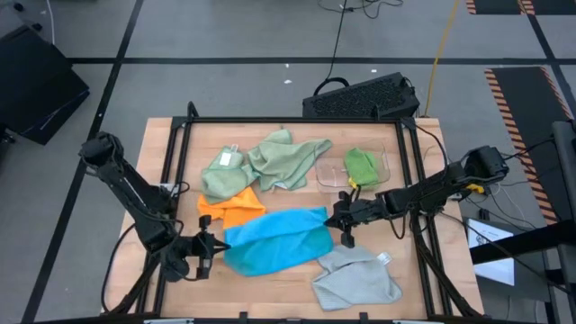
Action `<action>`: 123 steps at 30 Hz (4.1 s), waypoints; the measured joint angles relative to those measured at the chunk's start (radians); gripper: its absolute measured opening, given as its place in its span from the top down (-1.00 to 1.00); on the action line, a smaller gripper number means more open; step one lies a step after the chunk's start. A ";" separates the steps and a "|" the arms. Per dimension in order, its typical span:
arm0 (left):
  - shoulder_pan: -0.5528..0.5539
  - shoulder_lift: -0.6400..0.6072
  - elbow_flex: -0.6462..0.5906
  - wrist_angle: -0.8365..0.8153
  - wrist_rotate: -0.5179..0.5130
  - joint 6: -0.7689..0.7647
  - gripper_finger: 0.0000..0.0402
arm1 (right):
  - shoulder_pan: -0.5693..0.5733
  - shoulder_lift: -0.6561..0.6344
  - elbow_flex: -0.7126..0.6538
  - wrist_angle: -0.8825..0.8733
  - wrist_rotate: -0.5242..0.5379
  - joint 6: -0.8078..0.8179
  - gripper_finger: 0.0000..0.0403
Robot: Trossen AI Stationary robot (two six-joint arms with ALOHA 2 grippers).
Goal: Fold microfiber towels
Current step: Fold the blue microfiber cloth
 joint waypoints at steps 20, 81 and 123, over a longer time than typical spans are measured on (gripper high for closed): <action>-0.095 -0.091 0.000 0.002 -0.087 -0.009 0.97 | 0.012 -0.061 0.001 -0.027 -0.082 0.056 0.99; -0.093 0.100 0.000 0.075 -0.012 -0.136 0.99 | 0.215 0.095 0.000 -0.060 0.135 -0.353 0.29; -0.095 0.066 0.000 0.075 0.022 -0.101 0.98 | 0.191 0.024 0.002 -0.007 0.029 -0.105 0.94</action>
